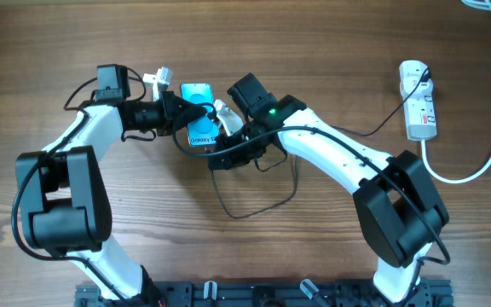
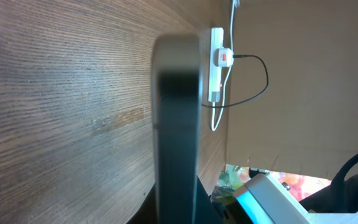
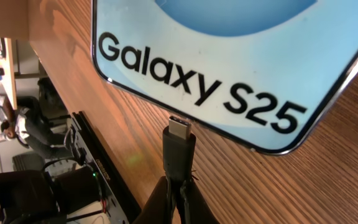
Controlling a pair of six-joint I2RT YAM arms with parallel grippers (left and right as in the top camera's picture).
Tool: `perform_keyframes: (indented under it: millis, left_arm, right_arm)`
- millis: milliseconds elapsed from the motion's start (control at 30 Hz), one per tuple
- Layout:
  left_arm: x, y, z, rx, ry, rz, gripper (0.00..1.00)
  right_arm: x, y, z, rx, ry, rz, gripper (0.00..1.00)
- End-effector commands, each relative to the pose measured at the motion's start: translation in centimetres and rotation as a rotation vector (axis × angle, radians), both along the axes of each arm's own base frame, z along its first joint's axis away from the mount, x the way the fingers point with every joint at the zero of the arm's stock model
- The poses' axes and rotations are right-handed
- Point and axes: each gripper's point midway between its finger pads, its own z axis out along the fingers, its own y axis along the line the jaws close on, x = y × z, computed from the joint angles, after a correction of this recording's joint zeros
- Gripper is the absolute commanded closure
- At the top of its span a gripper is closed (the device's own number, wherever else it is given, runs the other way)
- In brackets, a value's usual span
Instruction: Plug charger to phone and switch on socket
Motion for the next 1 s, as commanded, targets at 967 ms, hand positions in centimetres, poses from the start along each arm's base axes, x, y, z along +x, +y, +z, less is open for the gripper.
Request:
perform_keyframes:
  millis: [967]
  left_arm:
    - [-0.24, -0.43, 0.64, -0.051, 0.030, -0.007, 0.96]
  right_arm:
    - [0.95, 0.56, 1.03, 0.024, -0.041, -0.010, 0.96]
